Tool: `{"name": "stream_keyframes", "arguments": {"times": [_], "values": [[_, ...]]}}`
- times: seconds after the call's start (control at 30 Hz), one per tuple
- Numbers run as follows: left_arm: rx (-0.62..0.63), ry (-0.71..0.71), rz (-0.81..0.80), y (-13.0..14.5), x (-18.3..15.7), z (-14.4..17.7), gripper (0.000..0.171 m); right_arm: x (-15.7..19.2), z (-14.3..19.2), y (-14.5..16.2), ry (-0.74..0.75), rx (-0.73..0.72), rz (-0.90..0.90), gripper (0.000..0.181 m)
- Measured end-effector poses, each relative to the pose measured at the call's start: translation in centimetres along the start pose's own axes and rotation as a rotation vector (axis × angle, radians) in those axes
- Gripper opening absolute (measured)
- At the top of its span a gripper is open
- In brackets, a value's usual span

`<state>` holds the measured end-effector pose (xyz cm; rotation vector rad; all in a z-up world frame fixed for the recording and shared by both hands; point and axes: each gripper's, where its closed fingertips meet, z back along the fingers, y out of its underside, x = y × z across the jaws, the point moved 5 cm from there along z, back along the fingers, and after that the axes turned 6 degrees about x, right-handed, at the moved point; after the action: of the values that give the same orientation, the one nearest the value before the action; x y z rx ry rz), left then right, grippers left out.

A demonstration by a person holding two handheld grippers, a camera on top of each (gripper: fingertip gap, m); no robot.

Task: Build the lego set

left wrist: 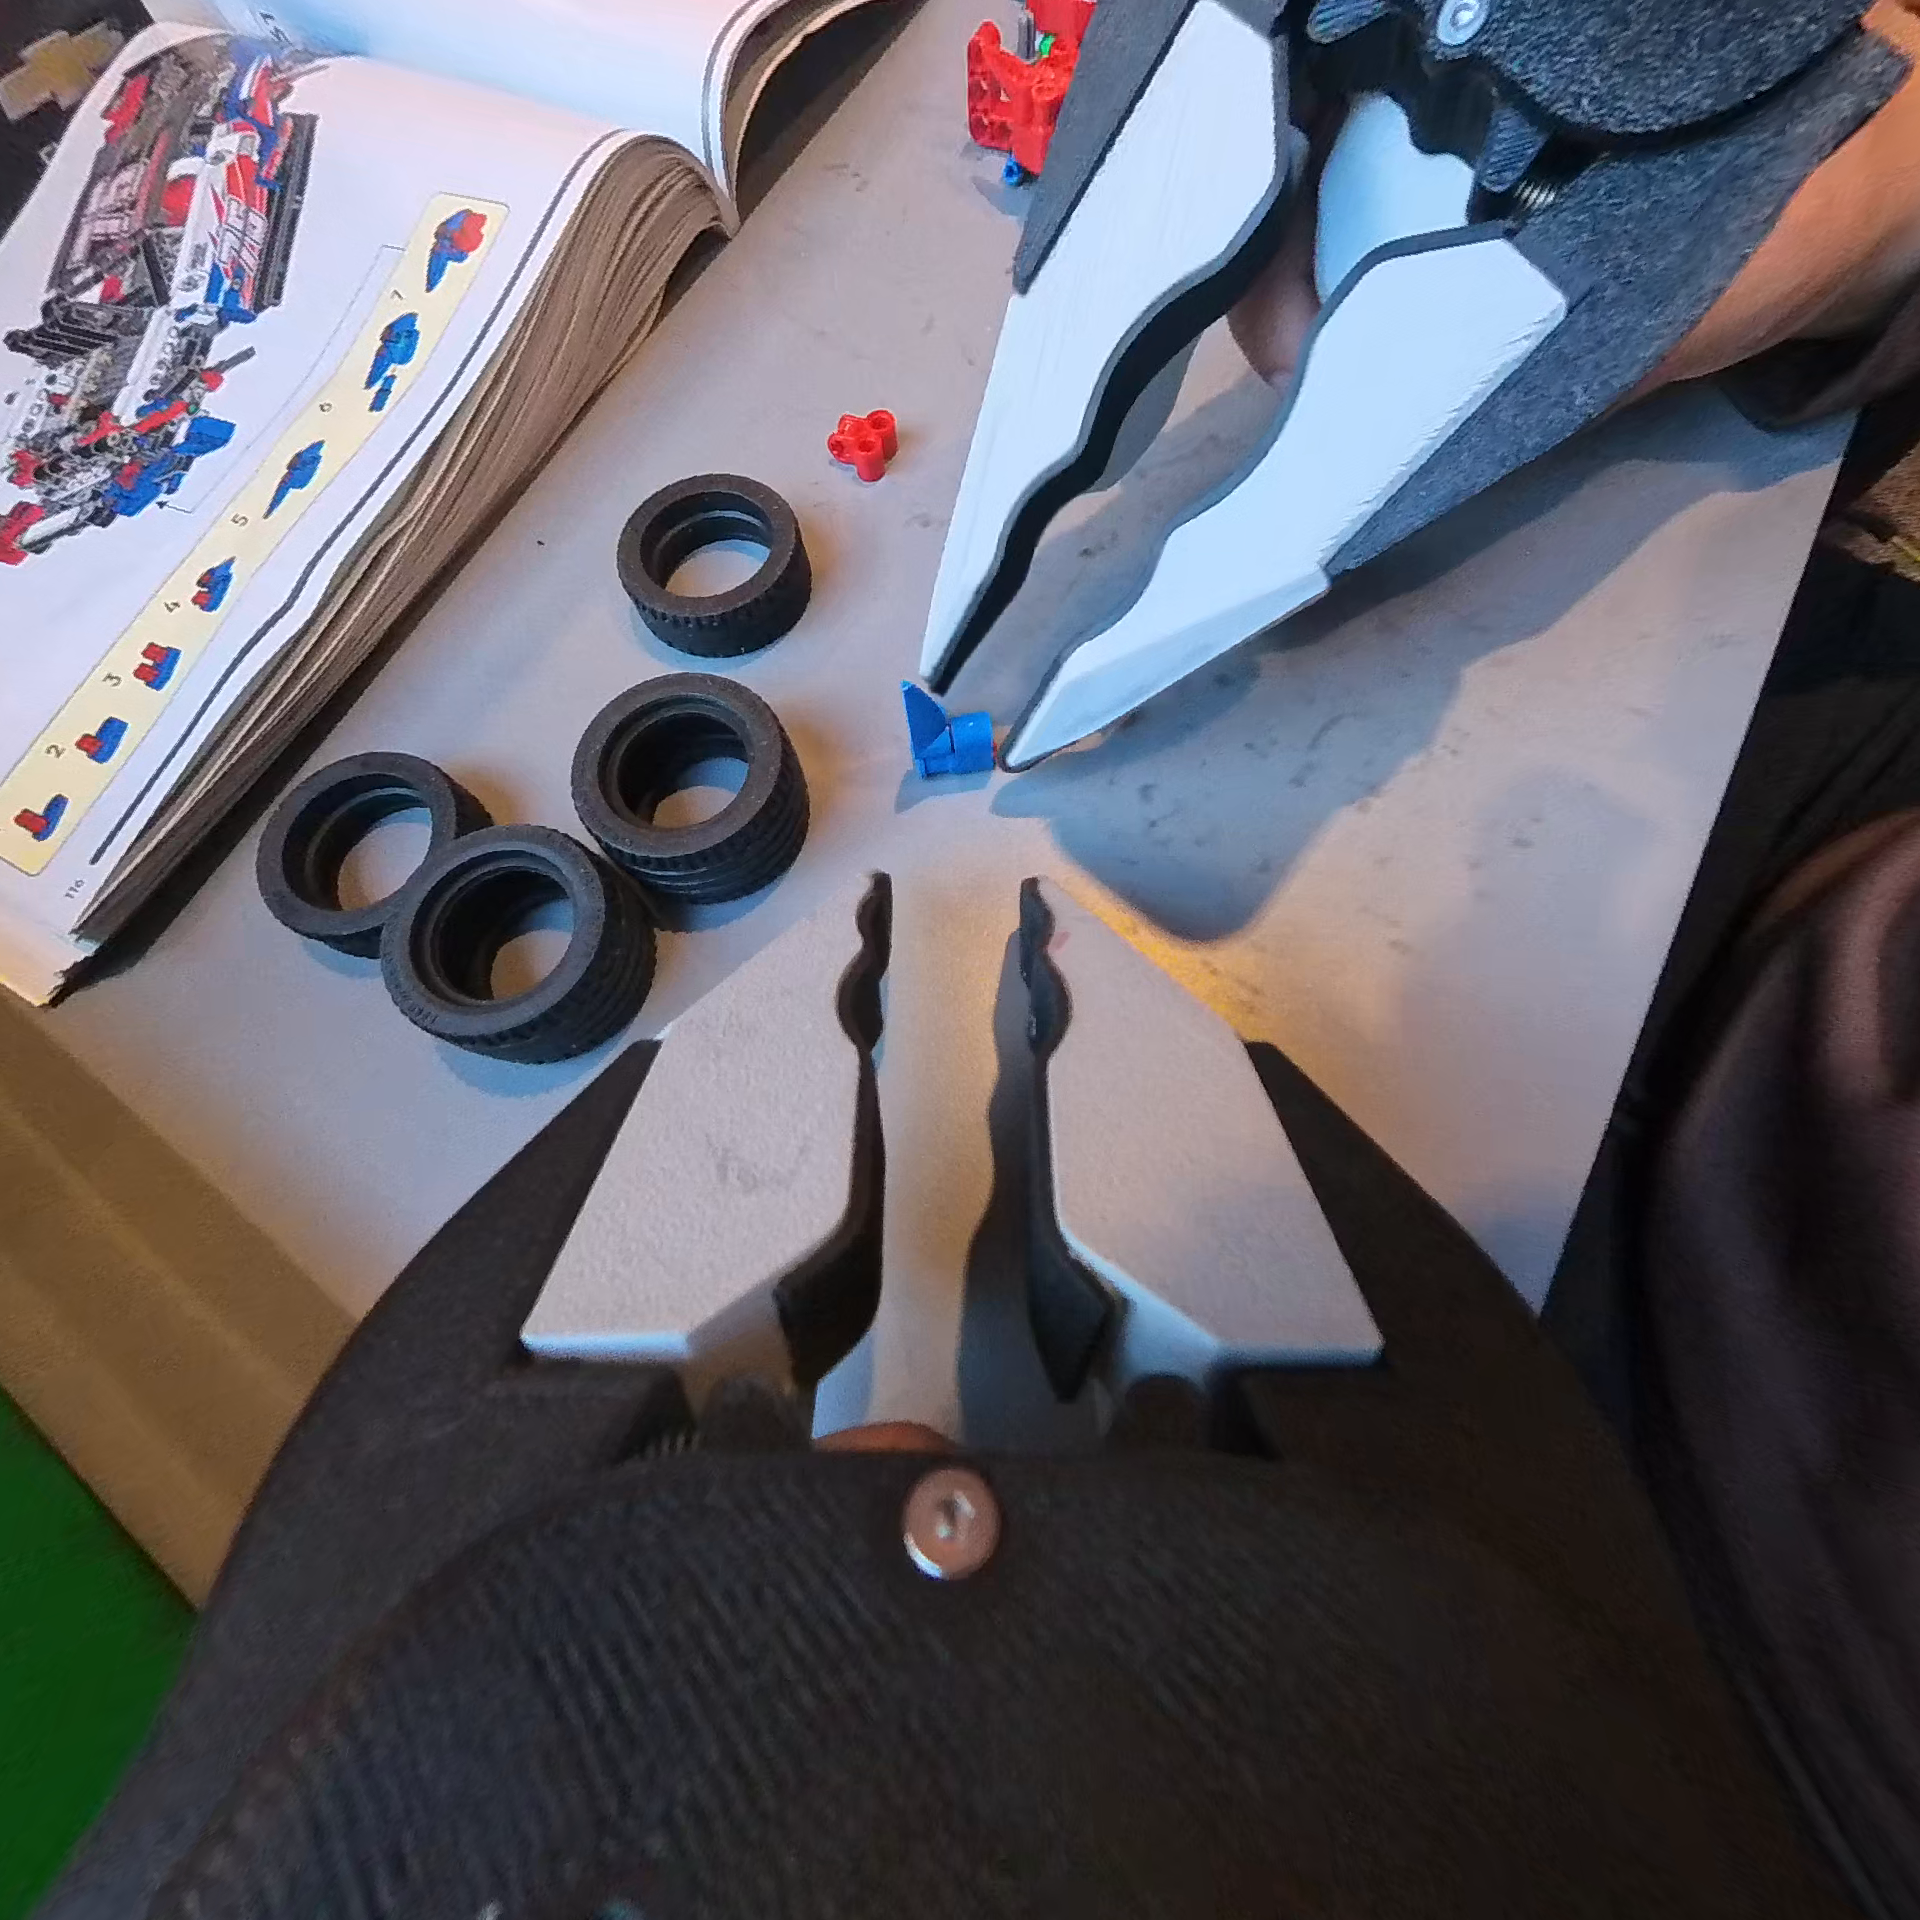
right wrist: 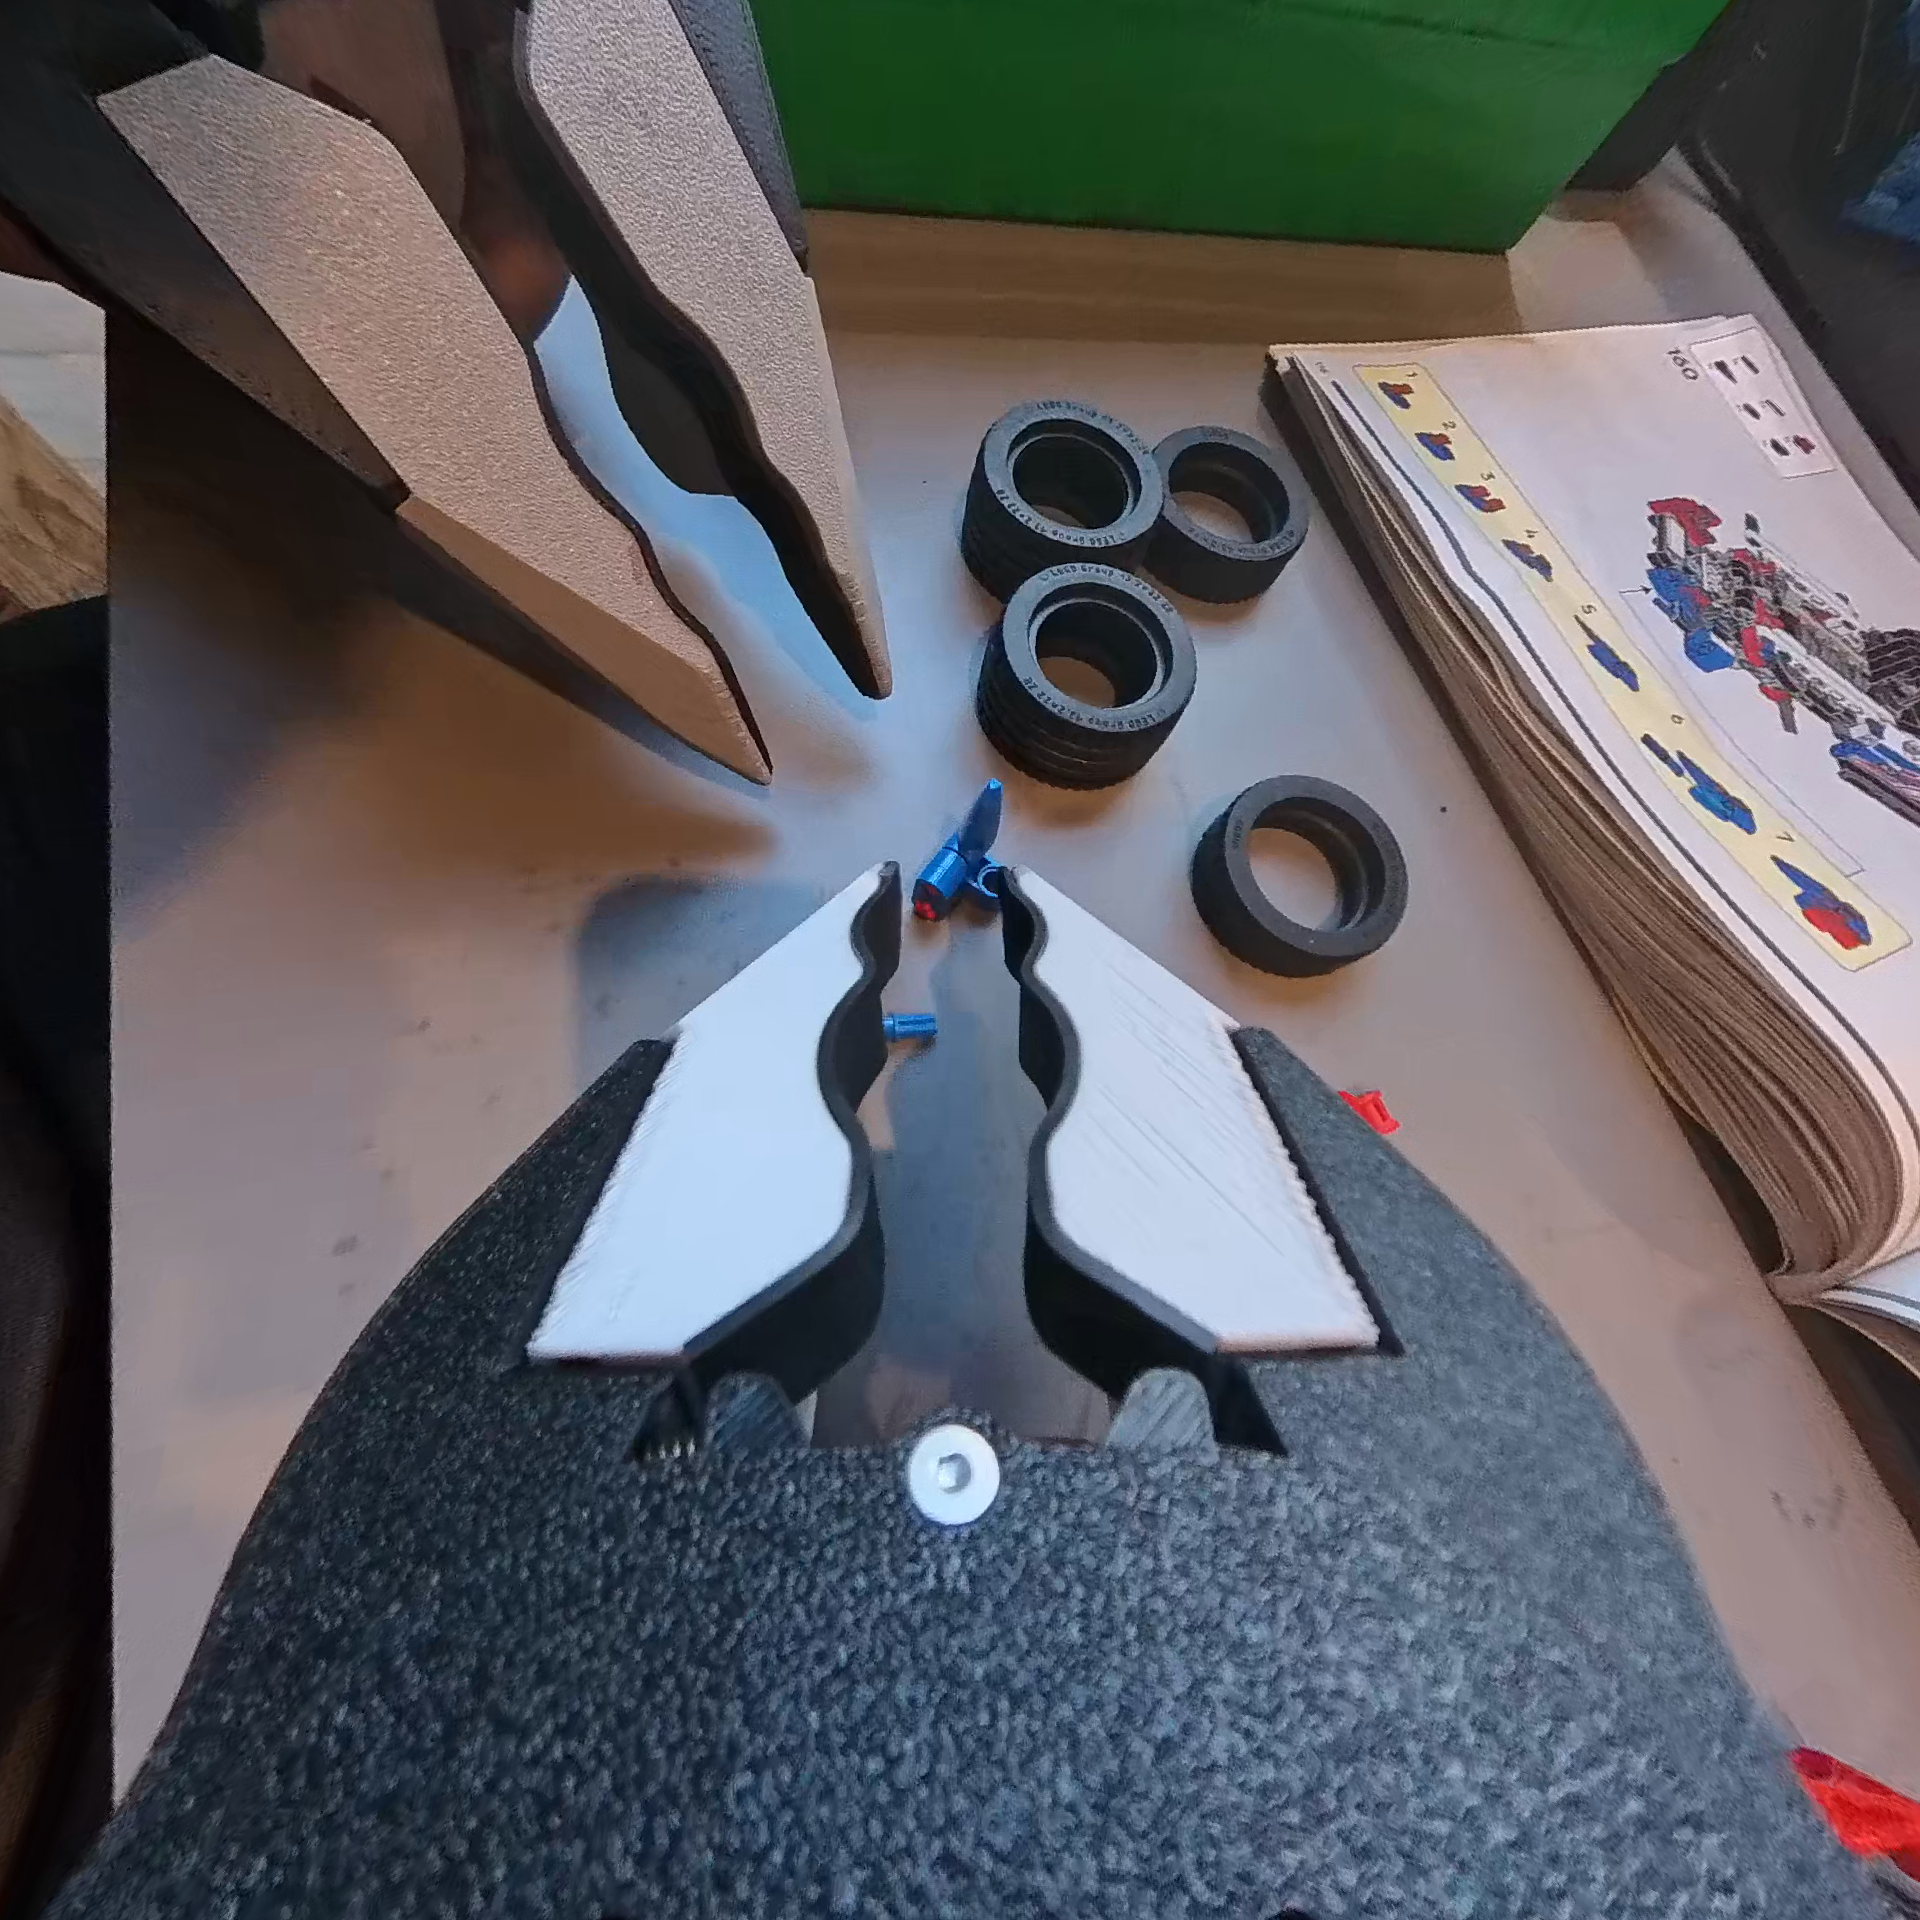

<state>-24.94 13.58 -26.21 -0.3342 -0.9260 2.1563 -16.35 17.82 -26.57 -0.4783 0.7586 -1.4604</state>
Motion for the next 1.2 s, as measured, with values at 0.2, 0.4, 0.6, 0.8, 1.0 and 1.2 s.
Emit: {"name": "stream_keyframes", "arguments": {"times": [0.2,0.4,0.6,0.8,1.0,1.2], "values": [[0.006,0.008,0.004,0.0,0.0,-0.1,0.023,0.1,-0.1,0.0,0.003,0.002,0.014,0.007],[-0.004,0.008,0.004,0.0,0.0,0.0,0.023,0.4,0.1,-0.1,0.013,-0.016,0.042,0.007],[-0.014,0.005,-0.005,-0.1,-0.1,0.2,0.024,1.1,0.4,0.1,0.105,-0.01,0.236,0.007],[0.0,0.016,-0.012,0.0,-0.2,0.0,0.026,2.5,0.4,0.9,0.306,0.062,0.677,0.004],[0.004,0.031,-0.033,0.0,-0.5,0.0,0.027,2.8,0.8,0.8,0.305,0.087,0.758,0.0],[0.012,0.033,-0.028,0.1,-0.5,-0.1,0.027,2.8,1.5,0.5,0.213,0.013,0.624,0.003]]}}
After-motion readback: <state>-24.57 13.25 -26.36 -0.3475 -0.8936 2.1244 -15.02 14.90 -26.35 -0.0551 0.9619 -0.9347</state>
